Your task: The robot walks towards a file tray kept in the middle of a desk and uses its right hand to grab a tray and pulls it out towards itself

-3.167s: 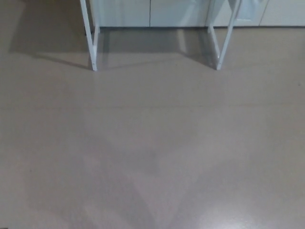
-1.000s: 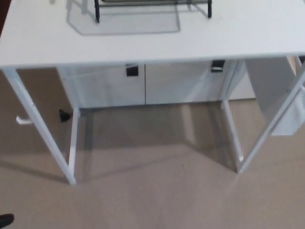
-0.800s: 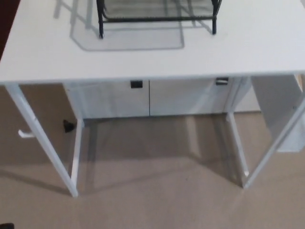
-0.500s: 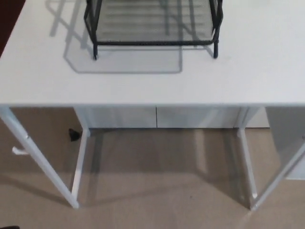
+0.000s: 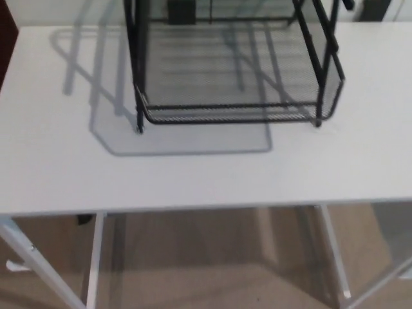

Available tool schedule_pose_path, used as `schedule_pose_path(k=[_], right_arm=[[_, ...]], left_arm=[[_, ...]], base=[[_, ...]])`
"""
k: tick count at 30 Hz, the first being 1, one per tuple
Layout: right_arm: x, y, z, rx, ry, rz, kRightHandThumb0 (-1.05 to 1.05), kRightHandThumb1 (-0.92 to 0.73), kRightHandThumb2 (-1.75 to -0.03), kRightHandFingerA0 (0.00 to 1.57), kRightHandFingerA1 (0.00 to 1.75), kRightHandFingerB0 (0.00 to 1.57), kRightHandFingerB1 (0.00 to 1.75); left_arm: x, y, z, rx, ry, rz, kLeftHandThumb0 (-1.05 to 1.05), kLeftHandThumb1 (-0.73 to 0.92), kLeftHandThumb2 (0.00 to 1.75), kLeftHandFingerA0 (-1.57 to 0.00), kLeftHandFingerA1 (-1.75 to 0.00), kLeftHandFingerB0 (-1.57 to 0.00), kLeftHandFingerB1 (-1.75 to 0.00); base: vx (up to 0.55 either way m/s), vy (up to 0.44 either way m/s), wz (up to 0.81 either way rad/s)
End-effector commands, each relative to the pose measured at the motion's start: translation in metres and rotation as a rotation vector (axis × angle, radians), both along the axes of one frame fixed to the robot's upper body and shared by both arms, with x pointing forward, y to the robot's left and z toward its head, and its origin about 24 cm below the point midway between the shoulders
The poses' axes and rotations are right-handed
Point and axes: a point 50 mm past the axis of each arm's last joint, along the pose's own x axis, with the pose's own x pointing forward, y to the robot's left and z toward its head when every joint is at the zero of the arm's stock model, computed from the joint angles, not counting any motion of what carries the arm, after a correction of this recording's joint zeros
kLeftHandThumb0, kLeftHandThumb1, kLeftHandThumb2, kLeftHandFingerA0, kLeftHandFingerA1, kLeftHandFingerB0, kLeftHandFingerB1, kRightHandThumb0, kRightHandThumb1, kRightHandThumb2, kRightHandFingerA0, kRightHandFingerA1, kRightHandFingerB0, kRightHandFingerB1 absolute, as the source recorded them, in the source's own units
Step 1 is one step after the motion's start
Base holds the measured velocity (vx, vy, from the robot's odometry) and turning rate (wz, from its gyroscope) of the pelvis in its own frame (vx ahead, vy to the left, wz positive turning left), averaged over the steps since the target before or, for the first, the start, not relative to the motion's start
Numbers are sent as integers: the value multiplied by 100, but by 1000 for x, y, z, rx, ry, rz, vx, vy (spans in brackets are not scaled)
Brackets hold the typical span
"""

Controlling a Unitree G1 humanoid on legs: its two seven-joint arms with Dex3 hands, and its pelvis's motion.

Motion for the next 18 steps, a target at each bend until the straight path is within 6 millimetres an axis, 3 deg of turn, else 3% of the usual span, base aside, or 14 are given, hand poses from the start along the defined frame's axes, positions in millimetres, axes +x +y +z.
schedule_pose_path(k=[1,9,12,13,14,15,16,17,18], right_arm=[[4,-4,5,-26,-39,6,-25,-59,-57,61,64,42,46],[-2,-5,4,-28,-17,15,-27,-58,-57,60,61,41,45],[-5,-6,1,-27,-6,13,-26,-59,-58,61,61,41,45],[-5,-5,2,-29,-10,13,-26,-58,-57,62,63,42,46],[-6,-4,2,-29,-12,11,-25,-57,-57,62,64,43,45],[-7,-4,2,-28,-13,10,-25,-57,-57,62,63,42,45],[-9,-3,2,-28,-11,10,-25,-58,-57,62,63,42,45],[-9,-3,2,-27,-11,8,-25,-58,-57,62,63,42,45],[-10,-3,3,-26,-15,12,-25,-58,-57,63,64,42,45]], left_arm=[[1,4,2,32,-1,-28,-43,28,90,-61,-85,-36,-70],[-2,-7,-2,-60,22,-58,-36,30,89,-55,-76,-38,-68],[-8,-25,-8,-99,31,-99,-42,25,79,-57,-77,-43,-69],[-10,-30,-9,-106,36,-131,-43,34,62,-57,-76,-43,-66],[-12,-34,-10,-107,41,-147,-44,28,76,-56,-75,-43,-68],[-13,-38,-11,-103,49,-166,-42,29,79,-57,-75,-42,-67],[-15,-41,-11,-98,53,-192,-41,35,67,-55,-73,-41,-64],[-15,-42,-10,-96,52,-208,-41,35,67,-55,-73,-41,-64],[-17,-43,-10,-94,53,-218,-46,30,80,-54,-74,-42,-67]], base=[[123,23,8],[92,-129,3],[96,-220,-2],[62,-112,-7],[0,0,0],[77,-50,-11],[71,-12,-7],[42,26,-6],[0,0,0]])
